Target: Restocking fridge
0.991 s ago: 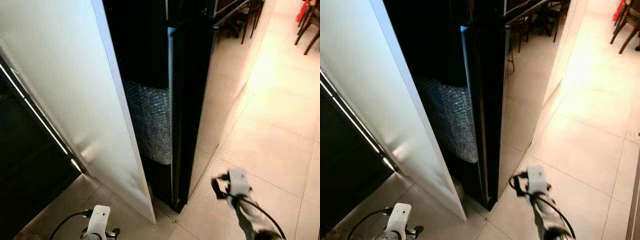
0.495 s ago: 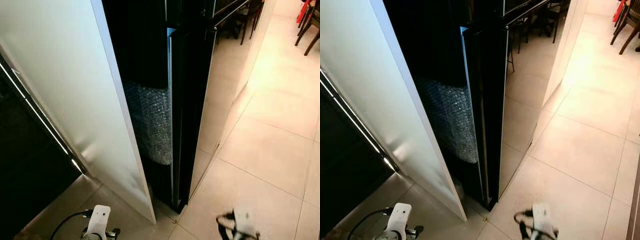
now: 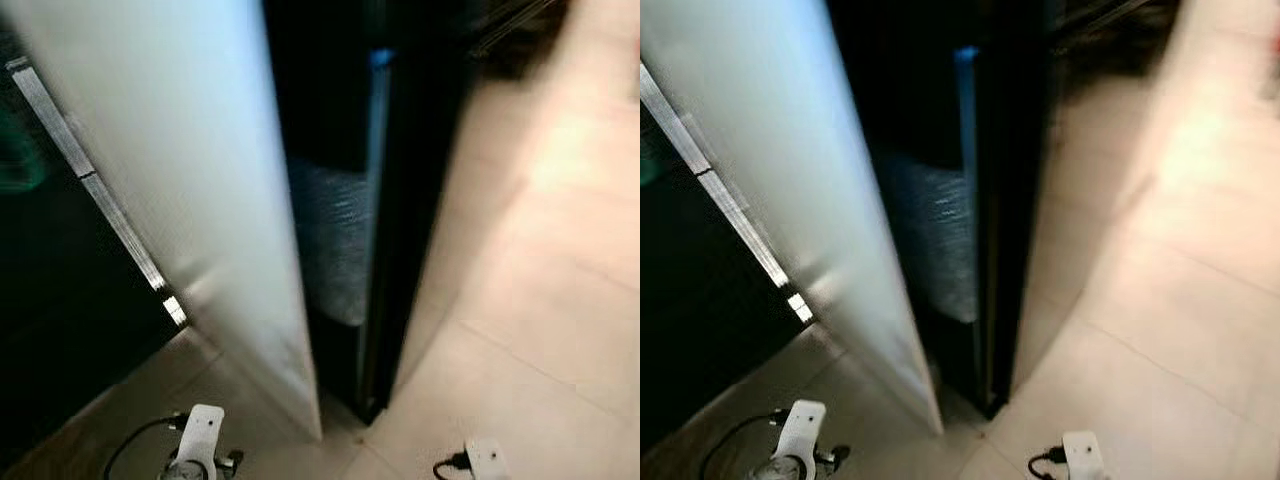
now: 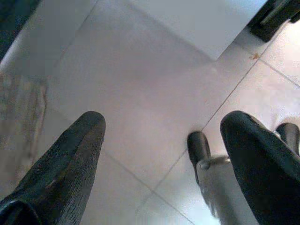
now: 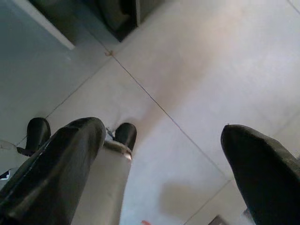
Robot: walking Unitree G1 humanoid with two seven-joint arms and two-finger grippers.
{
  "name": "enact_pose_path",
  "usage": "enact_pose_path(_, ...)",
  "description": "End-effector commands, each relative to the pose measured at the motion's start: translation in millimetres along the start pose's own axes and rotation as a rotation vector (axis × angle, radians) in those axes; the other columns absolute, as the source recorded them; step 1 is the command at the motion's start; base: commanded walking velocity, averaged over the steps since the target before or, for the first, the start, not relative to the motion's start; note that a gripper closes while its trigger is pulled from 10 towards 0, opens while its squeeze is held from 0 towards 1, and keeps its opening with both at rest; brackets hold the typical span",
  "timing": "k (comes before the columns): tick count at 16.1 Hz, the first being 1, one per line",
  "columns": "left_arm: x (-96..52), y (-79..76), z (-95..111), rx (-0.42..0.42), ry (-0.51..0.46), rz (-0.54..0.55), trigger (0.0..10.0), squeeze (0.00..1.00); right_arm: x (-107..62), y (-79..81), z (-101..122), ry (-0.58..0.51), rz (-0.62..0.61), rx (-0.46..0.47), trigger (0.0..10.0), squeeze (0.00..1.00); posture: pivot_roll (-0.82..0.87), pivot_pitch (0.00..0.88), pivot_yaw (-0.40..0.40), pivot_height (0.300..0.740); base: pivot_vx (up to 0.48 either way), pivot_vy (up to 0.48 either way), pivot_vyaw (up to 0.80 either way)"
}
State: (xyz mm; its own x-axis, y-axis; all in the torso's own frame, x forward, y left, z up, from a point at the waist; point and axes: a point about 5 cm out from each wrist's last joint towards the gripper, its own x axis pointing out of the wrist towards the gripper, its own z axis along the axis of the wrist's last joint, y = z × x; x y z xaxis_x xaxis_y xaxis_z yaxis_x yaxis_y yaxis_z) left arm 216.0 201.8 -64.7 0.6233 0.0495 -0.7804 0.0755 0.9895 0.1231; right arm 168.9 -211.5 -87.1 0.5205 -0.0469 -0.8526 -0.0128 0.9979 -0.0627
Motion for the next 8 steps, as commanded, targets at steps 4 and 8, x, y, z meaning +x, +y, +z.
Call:
enact_pose_path(4, -1.3, 4.5, -6.5, -0.002, 0.018, 0.016, 10.0, 0.00, 2.0, 5.1, 11.1, -0.014, 0.029, -0.064, 10.0, 0.00, -0.03, 0.000, 0.046, 0.740, 0.000, 0.000, 0.80)
enact_pose_path(8, -1.3, 5.0, -6.8, 0.000, 0.021, 0.018, 10.0, 0.00, 0.8, -0.4, 6.6, 0.005, 0.034, -0.055, 10.0, 0.00, -0.02, 0.000, 0.050, 0.740, 0.000, 0.000, 0.80)
